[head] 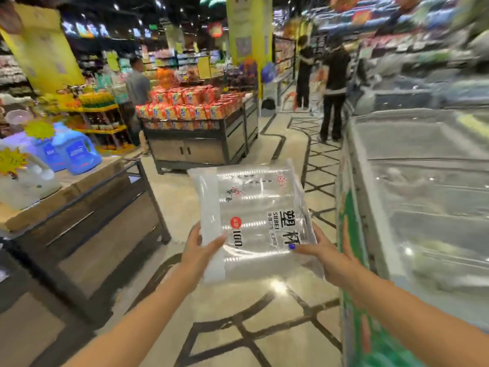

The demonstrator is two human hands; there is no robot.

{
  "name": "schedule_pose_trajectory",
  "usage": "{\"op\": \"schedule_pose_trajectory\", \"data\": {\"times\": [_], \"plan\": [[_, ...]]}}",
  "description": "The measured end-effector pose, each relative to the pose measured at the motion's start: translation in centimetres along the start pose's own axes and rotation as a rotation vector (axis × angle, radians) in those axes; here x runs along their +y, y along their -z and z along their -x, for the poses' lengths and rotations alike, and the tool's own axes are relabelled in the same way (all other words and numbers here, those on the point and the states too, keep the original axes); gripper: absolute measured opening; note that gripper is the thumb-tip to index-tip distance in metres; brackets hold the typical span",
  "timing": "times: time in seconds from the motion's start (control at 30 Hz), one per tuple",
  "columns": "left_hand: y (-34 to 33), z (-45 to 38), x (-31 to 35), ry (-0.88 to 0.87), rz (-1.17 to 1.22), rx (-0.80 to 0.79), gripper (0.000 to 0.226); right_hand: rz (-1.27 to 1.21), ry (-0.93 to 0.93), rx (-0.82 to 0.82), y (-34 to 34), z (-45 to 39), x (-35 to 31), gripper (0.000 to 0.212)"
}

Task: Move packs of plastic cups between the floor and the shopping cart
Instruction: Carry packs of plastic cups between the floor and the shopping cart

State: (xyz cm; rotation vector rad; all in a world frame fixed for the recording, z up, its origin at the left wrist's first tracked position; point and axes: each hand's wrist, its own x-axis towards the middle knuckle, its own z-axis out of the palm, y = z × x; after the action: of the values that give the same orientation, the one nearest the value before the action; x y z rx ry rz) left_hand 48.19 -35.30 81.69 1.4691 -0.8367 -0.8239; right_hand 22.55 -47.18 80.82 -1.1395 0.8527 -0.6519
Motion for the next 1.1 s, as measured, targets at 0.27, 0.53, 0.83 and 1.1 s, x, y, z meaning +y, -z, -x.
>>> {"op": "schedule_pose_trajectory", "data": {"times": [0.27,0.53,0.83,1.1], "plan": [[-27.6,4.5,5.4,-0.036,0.082,-0.381,0.080,-0.053,0.152,0.419,23.3,17.5,-5.2,0.070],[-56.6,17.9,6.7,0.008,0.242,-0.685,0.038,-0.827,0.483,0.764,44.2,39.9,-3.1,0.064],[-80.4,41.3,6.5,0.071,0.450,-0.990,0.069,-0.742,0.742,1.243,53.2,52.8,1.7,0.114],[-95.7,48.7,6.6,0.242,0.590,-1.390,0.086,-0.678,0.862,1.796,63.3,67.7,4.4,0.093]]}}
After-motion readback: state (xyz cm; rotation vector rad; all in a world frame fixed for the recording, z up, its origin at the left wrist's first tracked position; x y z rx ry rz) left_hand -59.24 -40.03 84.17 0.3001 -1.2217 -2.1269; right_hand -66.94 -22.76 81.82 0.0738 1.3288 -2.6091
